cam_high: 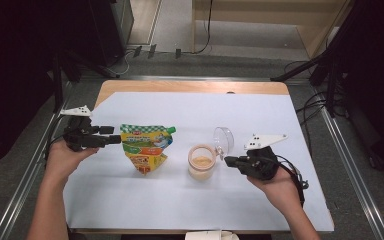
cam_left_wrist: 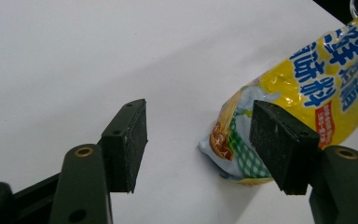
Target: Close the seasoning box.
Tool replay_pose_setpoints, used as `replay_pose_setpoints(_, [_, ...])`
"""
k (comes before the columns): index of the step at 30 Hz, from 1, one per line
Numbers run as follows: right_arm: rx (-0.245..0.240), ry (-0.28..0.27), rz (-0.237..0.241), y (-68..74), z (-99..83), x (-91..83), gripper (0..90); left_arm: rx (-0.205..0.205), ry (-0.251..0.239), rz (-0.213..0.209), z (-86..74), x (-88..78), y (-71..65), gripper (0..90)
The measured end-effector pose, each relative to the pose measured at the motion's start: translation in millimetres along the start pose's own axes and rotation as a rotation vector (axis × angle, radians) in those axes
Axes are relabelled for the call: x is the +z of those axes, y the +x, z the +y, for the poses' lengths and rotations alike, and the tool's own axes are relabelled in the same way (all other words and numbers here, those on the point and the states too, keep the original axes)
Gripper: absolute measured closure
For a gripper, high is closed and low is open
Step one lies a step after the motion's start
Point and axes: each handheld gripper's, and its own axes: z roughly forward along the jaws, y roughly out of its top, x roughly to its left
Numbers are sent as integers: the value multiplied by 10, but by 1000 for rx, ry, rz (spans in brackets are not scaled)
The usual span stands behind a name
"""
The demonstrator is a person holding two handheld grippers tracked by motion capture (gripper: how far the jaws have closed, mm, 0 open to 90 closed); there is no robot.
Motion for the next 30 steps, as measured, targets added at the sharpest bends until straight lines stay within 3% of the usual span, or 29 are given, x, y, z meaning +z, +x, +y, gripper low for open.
replay_pose_setpoints(17, [55, -2, -75, -203, -5, 18, 900, 31, -11, 8, 28, 128, -63, 375])
replay_pose_setpoints(21, [79, -23, -64, -238, 22, 61, 900, 29, -14, 7, 30, 123, -58, 375])
replay_pose_setpoints(30, [66, -30, -63, -190, 61, 149, 900, 32, -16, 6, 32, 141, -52, 373])
